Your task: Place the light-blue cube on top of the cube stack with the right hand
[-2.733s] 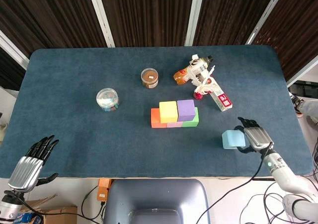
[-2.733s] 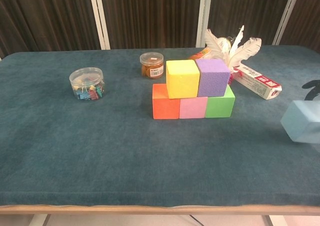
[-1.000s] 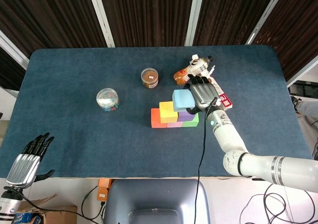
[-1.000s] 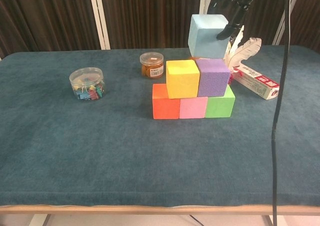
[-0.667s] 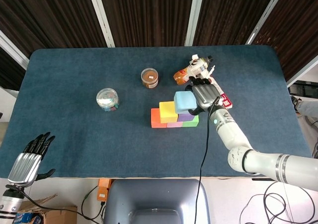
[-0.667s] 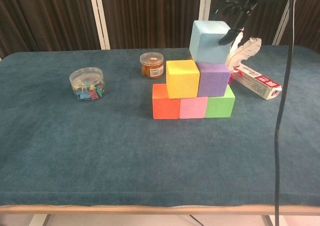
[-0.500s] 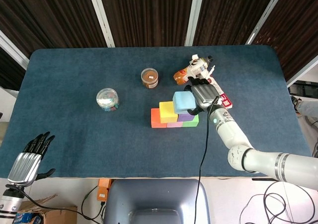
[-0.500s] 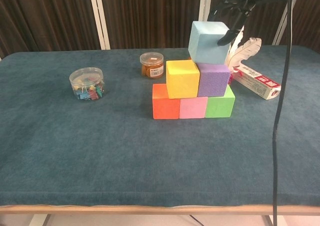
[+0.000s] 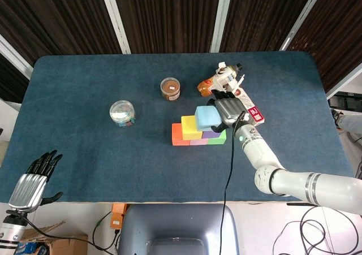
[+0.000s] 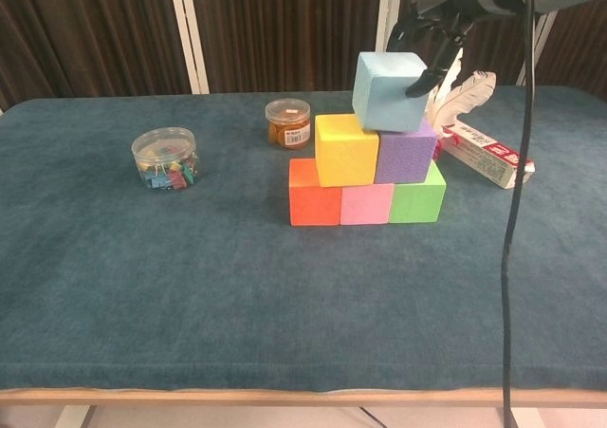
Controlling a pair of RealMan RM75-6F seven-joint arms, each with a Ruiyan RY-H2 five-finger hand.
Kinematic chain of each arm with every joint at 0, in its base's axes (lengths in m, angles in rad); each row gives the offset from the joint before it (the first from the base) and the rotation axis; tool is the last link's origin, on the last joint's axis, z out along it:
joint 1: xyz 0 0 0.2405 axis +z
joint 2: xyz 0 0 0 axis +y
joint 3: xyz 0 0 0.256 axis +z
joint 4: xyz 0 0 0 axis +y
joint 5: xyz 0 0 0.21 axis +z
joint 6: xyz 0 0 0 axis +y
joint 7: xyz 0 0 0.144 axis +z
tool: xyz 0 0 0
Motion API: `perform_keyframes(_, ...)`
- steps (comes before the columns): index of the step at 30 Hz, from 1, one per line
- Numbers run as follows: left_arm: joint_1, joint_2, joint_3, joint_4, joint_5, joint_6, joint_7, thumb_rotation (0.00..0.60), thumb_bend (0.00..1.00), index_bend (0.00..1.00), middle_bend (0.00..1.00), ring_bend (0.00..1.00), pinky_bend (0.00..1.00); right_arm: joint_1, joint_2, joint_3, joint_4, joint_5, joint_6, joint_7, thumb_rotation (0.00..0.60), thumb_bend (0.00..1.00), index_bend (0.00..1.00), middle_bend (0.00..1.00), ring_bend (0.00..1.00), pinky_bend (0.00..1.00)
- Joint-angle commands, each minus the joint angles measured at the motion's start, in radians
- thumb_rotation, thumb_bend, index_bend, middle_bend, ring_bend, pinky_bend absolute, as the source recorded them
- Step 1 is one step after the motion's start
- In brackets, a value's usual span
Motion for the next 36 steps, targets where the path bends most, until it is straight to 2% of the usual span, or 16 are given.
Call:
perform_keyframes(1, 0.0, 0.001, 0.0, 0.0, -0.001, 0.0, -0.001, 0.6, 0.03, 0.0, 0.0, 0.0, 0.16, 0.003, 0.0, -0.005, -0.003, -0.002, 0.005, 0.001, 0.6, 0.25, 0.3, 0.0, 0.0, 0.0)
perform_keyframes(18, 0.001, 0.003, -0.001, -0.007, -0.007, -0.003, 0.005, 0.6, 0.03, 0.0, 0.0, 0.0, 0.16, 0.027, -0.017, -0.034, 0.005, 0.012, 0.01, 0.004, 0.6, 0.25, 0.25, 0.0, 0.0, 0.0)
perform_keyframes(31, 0.002, 0.006, -0.001, -0.009, -0.006, 0.0, 0.001, 0.6, 0.03, 0.0, 0.0, 0.0, 0.16, 0.04, -0.016, -0.043, -0.01, 0.021, 0.014, 0.007, 0.6, 0.25, 0.08, 0.0, 0.0, 0.0)
perform_keyframes(36, 0.002, 0.008, -0.001, -0.009, -0.004, 0.001, -0.002, 0.6, 0.03, 0.0, 0.0, 0.0, 0.16, 0.023, 0.005, -0.031, -0.053, -0.023, 0.048, 0.03, 0.6, 0.25, 0.0, 0.0, 0.0, 0.0)
